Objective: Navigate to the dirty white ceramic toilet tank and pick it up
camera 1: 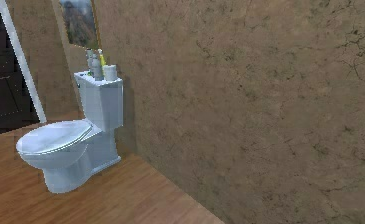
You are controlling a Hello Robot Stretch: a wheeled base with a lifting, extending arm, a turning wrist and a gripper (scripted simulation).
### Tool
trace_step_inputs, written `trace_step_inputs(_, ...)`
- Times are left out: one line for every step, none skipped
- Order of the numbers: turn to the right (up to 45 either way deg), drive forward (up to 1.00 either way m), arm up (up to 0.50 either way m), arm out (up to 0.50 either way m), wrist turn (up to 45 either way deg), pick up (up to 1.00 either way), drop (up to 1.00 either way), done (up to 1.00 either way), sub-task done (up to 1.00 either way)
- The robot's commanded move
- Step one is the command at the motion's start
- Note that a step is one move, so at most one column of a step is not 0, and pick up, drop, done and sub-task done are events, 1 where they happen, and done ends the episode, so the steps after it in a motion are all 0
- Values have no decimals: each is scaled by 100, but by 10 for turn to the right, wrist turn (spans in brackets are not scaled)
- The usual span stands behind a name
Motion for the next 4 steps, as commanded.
trace_step_inputs(0, 0, 0, 0, 450, 0, 0, 0, 0)
trace_step_inputs(0, 0, 0, 0, 450, 0, 0, 0, 0)
trace_step_inputs(0, 0, 0, 0, 390, 0, 0, 0, 0)
trace_step_inputs(0, 0, -30, 0, 0, 0, 0, 0, 0)
